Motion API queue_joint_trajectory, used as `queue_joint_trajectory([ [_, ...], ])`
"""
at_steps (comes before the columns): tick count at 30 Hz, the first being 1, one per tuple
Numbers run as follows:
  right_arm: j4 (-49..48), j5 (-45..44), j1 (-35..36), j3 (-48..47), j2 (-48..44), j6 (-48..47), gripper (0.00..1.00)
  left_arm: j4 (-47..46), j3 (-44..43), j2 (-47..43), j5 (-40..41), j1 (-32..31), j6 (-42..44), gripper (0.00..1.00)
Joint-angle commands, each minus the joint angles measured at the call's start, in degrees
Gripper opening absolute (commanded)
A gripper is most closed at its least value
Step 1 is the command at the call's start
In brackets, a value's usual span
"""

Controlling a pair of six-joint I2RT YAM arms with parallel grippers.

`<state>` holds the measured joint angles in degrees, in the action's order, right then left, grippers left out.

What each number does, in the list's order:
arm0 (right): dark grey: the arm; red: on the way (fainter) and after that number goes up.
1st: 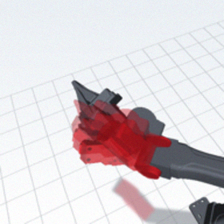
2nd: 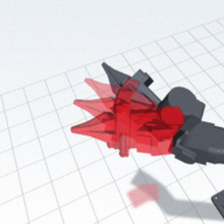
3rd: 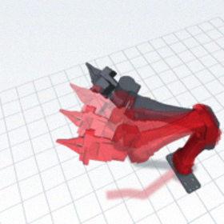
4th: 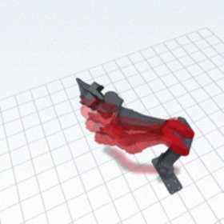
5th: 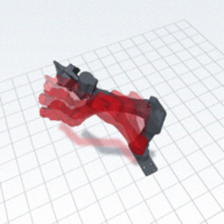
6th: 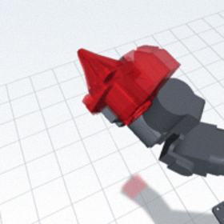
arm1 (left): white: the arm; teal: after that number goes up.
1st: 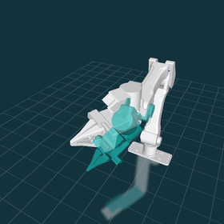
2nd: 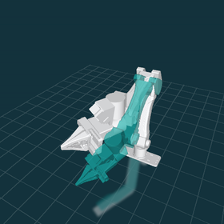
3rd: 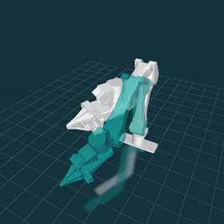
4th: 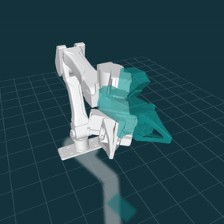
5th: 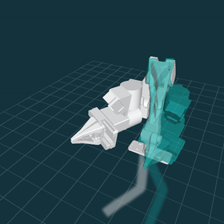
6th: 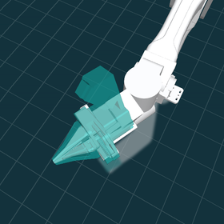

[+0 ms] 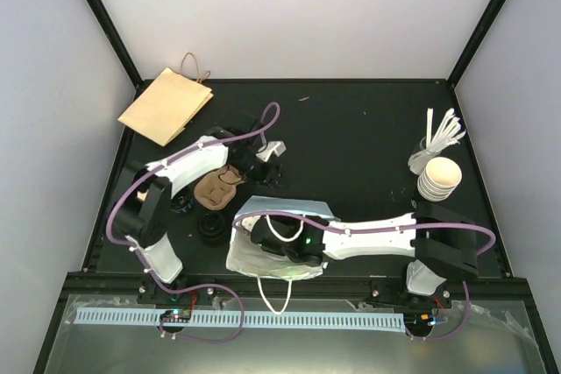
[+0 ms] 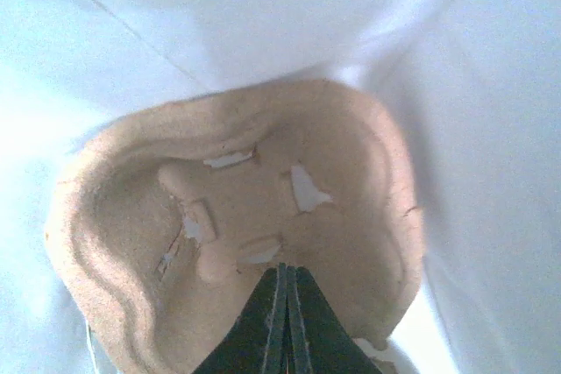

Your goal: Pack the takeout coffee

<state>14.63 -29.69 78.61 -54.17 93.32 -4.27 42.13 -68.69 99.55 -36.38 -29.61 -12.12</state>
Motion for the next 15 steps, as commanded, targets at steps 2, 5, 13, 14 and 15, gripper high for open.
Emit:
queue_joint_trajectory([
  [2, 1.3, -0.7, -0.4, 1.0, -2.5, -3.0, 0.04, 4.7, -7.0, -9.3, 6.4, 1.3, -0.5, 0.59],
  [5, 1.5, -0.6, -0.3, 1.5, -3.7, -4.1, 0.04, 6.7, -8.8, -14.9, 9.2, 2.3, 0.1, 0.64],
  [13, 4.2, 1.5, -0.3, 0.3, -10.4, -5.1, 0.04, 10.5, -6.8, -30.5, 10.5, 3.2, 1.7, 0.66],
  [14, 4.7, 1.8, -0.3, 0.1, -11.2, -5.2, 0.04, 11.0, -6.0, -32.5, 10.7, 3.3, 1.5, 0.65],
  [15, 5.1, 1.9, -0.3, -0.2, -11.7, -5.4, 0.05, 11.4, -5.0, -35.5, 10.6, 3.2, 1.6, 0.65],
])
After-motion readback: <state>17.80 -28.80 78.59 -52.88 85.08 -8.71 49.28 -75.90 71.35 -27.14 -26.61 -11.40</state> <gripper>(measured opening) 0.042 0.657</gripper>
